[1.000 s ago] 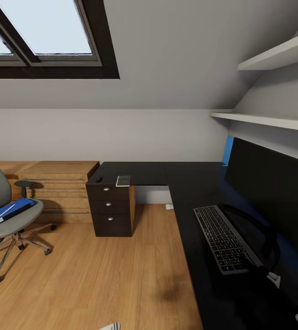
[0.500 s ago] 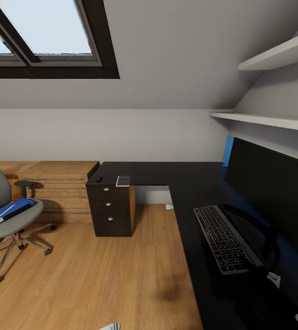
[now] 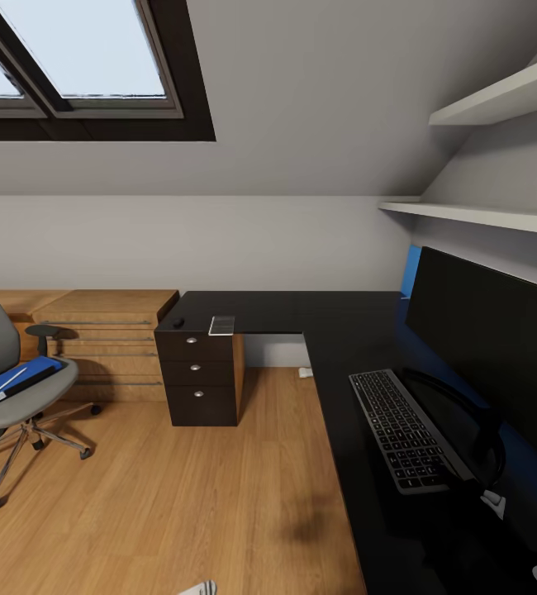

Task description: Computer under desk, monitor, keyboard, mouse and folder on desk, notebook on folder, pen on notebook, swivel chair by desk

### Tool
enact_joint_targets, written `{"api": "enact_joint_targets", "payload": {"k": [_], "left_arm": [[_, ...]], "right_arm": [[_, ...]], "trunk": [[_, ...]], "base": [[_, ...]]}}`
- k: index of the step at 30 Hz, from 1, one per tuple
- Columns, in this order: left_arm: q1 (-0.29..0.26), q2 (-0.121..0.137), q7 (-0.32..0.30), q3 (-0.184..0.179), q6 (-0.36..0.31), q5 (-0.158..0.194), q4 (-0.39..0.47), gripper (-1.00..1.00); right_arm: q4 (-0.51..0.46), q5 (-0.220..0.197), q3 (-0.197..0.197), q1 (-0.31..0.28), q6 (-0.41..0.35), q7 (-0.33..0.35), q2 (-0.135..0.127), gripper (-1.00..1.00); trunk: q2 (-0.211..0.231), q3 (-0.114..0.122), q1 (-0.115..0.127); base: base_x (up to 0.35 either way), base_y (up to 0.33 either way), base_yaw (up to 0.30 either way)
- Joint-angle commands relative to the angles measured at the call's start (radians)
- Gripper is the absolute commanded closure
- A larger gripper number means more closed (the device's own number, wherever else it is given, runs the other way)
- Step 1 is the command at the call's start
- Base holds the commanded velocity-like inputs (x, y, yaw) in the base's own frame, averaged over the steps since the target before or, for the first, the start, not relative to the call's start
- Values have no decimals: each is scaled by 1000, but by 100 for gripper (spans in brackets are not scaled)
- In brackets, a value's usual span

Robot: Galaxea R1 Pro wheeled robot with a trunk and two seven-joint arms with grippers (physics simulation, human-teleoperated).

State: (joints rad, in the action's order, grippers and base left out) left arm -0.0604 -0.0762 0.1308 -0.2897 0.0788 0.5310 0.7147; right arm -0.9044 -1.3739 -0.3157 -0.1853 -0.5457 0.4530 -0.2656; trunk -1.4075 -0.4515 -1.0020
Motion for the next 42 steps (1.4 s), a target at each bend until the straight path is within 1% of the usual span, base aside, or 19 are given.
{"api": "enact_joint_targets", "payload": {"k": [1, 15, 16, 42], "left_arm": [[-1, 1, 7, -6, 6, 10, 0, -100], [-1, 1, 8, -6, 6, 11, 0, -100], [-1, 1, 8, -6, 6, 11, 0, -100], [-1, 1, 7, -5, 7, 9, 0, -100]], "right_arm": [[2, 21, 0, 0, -1, -100, 0, 100], [2, 21, 0, 0, -2, -100, 0, 100], [2, 22, 0, 0, -2, -100, 0, -100], [2, 24, 0, 0, 0, -99, 0, -100]], "trunk": [[0, -1, 0], [0, -1, 0], [0, -1, 0], [0, -1, 0]], "base": [[0, 0, 0], [0, 0, 0], [0, 0, 0], [0, 0, 0]]}}
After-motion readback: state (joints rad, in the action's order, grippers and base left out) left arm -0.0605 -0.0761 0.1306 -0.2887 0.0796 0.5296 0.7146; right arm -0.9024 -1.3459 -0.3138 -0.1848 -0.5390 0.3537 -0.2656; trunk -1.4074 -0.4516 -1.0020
